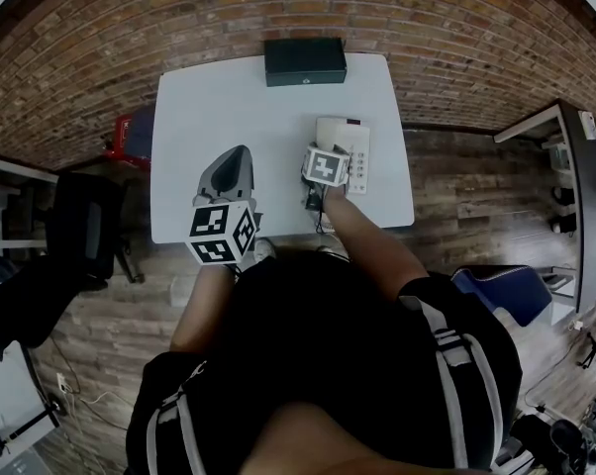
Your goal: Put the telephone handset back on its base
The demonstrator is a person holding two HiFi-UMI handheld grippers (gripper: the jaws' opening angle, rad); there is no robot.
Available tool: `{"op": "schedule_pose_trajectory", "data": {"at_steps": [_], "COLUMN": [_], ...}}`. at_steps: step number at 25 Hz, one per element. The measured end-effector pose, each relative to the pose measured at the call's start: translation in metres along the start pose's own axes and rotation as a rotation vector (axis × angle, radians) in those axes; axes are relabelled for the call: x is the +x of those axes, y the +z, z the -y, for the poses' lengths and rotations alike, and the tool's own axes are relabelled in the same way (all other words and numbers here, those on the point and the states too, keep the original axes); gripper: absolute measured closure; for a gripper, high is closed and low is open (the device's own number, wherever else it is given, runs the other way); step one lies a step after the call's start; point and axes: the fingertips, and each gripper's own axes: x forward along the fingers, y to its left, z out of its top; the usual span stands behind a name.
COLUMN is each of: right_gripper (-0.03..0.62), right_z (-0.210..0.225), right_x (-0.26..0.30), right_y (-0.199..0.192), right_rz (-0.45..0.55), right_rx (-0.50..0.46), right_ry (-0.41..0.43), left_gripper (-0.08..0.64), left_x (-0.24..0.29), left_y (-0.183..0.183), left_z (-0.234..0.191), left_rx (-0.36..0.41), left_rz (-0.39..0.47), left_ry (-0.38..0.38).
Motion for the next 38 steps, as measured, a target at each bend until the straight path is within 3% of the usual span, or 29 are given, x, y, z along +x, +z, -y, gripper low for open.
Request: {"op": "schedule_pose_trajectory", "data": {"at_steps": [11,13,16,24,25,26,29,38], "right_gripper": [0.385,0.358,0.347,0.350,0.377,0.496,0.572,0.594], "right_z": [-0.003,-0.005,0.001,0.003,0.006,0.009,0.009,0.018], "right_x": [0.003,-0.002,-0.013,-0.058,-0.069,-0.081,-0.114,-0.211], "right_y": [0.001,0.005,0.015,0.058,0.066,0.075,0.098,0.151], "right_rz": [0.000,0.019,0.071,0.309,0.352,0.398,0.521,0.757], "right_rx": [-0.001,0.006,0.012,0.045,0.033,0.015,-0.034,-0.131], "right_ry": [-0.007,0.008,-0.005,0.121,0.121,0.123,0.169,0.118], "left_gripper": [0.558,0.558,0.558,0.558,0.558,0.558,0.558,0.558], "left_x": [0.004,0.006,0.010,0.029,0.032,0.035,0.042,0.055], "left_y": [0.000,0.000,0.001,0.002,0.002,0.003,0.005,0.013], "left_z": [-0.006,-0.005,-0.002,0.019,0.023,0.027,0.038,0.068], "left_rx": [0.003,0.002,0.001,0.015,0.020,0.025,0.043,0.079], "left_rz": [-0.002,-0.002,-0.002,0.000,0.000,0.001,0.004,0.018], "left_ry": [-0.009,-0.018,-0.041,-0.122,-0.134,-0.148,-0.186,-0.247]}}
